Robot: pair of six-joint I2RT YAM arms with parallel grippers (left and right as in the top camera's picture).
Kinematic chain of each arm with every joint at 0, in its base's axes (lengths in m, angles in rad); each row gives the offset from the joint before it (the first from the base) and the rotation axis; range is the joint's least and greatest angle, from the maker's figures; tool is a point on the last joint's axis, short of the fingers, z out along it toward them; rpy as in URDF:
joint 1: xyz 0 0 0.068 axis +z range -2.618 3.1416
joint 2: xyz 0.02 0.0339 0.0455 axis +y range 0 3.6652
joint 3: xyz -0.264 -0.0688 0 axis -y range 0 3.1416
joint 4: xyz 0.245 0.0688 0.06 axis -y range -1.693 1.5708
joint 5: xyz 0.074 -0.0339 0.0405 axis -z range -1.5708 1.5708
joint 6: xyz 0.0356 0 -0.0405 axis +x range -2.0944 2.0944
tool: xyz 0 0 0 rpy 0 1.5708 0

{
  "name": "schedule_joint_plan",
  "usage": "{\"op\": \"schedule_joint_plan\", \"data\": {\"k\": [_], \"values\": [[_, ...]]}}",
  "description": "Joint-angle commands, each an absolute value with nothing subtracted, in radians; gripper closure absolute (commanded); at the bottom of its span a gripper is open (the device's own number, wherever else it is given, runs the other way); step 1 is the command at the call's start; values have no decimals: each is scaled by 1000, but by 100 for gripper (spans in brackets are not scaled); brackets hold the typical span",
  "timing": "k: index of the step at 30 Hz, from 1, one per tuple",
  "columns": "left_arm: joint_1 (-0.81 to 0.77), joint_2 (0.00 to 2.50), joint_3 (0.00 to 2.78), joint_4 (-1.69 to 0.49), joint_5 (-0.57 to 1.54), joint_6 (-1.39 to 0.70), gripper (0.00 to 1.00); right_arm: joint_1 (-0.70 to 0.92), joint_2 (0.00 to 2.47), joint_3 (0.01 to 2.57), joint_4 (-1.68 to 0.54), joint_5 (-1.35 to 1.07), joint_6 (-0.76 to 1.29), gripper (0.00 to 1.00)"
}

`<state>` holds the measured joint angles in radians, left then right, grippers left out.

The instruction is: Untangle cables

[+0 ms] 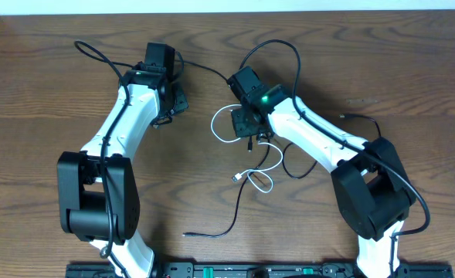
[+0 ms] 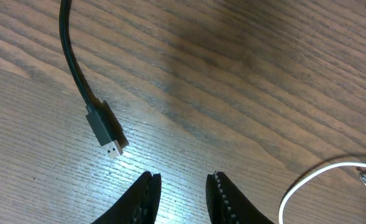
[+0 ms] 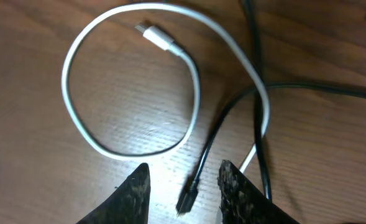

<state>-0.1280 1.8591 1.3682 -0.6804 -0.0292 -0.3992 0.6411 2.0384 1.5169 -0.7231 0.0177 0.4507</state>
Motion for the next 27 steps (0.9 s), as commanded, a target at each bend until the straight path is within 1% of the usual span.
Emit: {"op": "schedule_joint_plan", "data": {"k": [1, 4, 6, 7, 12, 16, 20, 21, 22, 23, 25, 26, 27], "values": [[-128, 1874, 1363, -683, -38, -405, 71, 649, 2081, 1484, -700, 66, 505, 67], [-128, 1874, 1363, -683, -38, -405, 71, 650, 2123, 1476, -696, 65, 545, 69], [-128, 1874, 1363, -683, -38, -405, 71, 649, 2146, 1476, -685, 65, 590, 81], [-128, 1874, 1363, -683, -38, -405, 70, 649, 2154, 1476, -663, 61, 598, 98], [-128, 1874, 1363, -683, -38, -405, 70, 624, 2109, 1486, -534, 15, 568, 99], [-128, 1874, 1363, -683, -37, -405, 70, 567, 2080, 1485, -340, 17, 568, 99], [-128, 1874, 1363, -683, -37, -405, 70, 559, 2084, 1485, -269, 17, 567, 99], [-128, 1874, 1363, -683, -37, -405, 70, 560, 2084, 1485, -269, 17, 567, 95], [-128, 1874, 1363, -683, -38, -405, 70, 560, 2083, 1485, -271, 15, 547, 84], [-128, 1874, 1363, -683, -37, -405, 70, 560, 2083, 1485, -275, 16, 503, 78], [-128, 1874, 1363, -683, -38, -405, 70, 556, 2079, 1485, -278, 16, 445, 62], [-128, 1874, 1363, -683, -38, -405, 70, 543, 2070, 1485, -278, 17, 436, 55], [-128, 1874, 1363, -682, -38, -405, 70, 528, 2065, 1485, -278, 17, 436, 51]]}}
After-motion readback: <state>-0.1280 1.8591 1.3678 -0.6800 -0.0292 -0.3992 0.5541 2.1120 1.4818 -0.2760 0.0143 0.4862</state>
